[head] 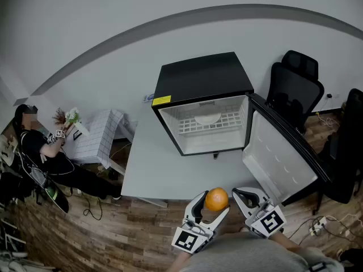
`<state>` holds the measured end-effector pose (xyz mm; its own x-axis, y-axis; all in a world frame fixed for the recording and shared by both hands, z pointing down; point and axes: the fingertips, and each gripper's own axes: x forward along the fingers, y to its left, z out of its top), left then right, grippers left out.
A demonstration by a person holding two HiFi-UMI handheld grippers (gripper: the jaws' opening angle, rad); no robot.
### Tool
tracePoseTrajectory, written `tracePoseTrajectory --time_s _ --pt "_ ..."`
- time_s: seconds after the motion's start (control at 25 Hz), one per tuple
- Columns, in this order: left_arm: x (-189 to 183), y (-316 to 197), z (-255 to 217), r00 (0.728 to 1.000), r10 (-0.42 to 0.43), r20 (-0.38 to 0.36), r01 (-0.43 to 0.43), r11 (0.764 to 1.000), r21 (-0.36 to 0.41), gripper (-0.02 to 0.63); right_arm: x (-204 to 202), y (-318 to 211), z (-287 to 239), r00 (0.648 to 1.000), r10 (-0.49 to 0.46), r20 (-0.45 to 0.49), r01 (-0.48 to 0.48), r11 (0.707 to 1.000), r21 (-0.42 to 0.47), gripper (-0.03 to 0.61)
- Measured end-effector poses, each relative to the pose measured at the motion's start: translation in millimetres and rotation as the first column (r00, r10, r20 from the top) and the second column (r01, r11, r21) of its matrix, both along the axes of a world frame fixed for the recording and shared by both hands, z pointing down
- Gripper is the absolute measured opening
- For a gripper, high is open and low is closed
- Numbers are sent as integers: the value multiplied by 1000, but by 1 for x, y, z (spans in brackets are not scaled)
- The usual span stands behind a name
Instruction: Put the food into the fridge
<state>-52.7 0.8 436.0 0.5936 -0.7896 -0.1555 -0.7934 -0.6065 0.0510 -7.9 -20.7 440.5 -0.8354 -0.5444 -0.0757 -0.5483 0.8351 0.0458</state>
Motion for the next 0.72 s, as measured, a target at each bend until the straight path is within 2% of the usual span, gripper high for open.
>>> tracePoseTrajectory --time_s 0.52,0.72 --pt "-7 -10 -3 1000 24 -4 -24 1000 12 353 -8 -6 -4 1000 15 -16 -15 1000 17 12" --pt "-9 -11 -2 1000 22 -7 -22 1000 5 353 -8 -4 -10 998 -6 59 6 1000 1 12"
